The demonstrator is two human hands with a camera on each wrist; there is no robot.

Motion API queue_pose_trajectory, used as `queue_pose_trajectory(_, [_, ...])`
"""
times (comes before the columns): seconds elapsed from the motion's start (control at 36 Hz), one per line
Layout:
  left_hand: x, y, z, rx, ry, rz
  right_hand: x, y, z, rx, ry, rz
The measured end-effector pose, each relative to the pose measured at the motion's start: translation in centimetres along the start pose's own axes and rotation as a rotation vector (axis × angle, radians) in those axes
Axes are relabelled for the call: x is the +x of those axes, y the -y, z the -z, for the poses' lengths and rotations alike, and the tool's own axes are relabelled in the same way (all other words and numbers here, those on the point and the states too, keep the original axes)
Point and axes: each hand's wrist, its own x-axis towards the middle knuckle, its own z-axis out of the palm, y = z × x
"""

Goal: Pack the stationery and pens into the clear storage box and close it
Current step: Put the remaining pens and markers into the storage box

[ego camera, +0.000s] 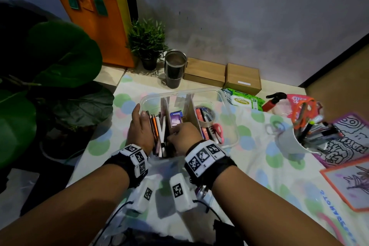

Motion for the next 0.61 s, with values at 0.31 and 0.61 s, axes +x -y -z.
queue_pose_trajectory(0.31, [0.5, 1.0, -0.4, -0.01, -0.012, -0.013, -2.7, -10.0, 5.9, 0.646, -0.307, -0.19])
queue_pose_trajectory(0.61, [0.9, 1.0, -0.4, 0.019, -0.014, -0.01, -2.8, -16.5, 5.0, 0.736, -0.619, -0.202])
